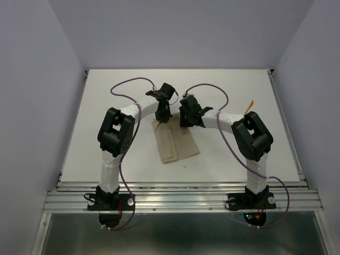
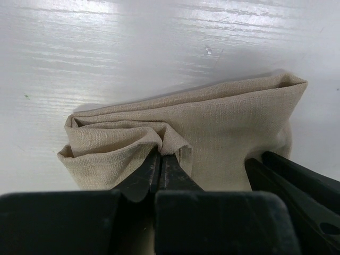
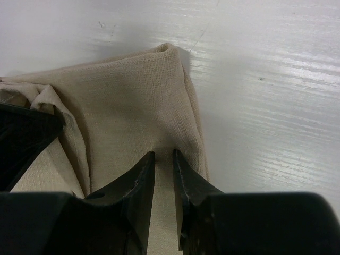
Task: Fold the napkin into a case and place the utensils inside
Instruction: Fold the lower triangle-folded napkin at the center of the board.
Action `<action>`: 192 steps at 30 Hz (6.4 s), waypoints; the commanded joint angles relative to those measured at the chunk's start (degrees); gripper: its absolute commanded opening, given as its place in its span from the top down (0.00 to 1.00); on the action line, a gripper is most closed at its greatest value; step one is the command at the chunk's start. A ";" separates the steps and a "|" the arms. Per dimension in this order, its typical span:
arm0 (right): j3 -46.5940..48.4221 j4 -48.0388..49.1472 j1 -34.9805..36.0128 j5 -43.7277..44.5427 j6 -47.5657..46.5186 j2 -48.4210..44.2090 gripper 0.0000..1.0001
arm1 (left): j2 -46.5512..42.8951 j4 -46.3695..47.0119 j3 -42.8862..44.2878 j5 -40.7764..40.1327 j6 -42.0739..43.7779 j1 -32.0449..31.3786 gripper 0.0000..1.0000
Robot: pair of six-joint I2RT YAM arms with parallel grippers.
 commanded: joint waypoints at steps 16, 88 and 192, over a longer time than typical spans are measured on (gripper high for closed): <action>-2.91 -0.75 -0.02 -1.56 0.62 0.46 0.74 | -0.68 -1.10 3.66 0.58 -4.65 2.06 1.00; -14.86 5.75 15.45 -4.73 12.66 -4.90 0.92 | -3.31 -0.13 2.07 0.85 -2.28 3.56 0.80; -19.17 8.21 15.45 -6.13 15.56 -8.15 0.92 | -23.26 6.71 -24.72 10.07 1.24 4.26 1.00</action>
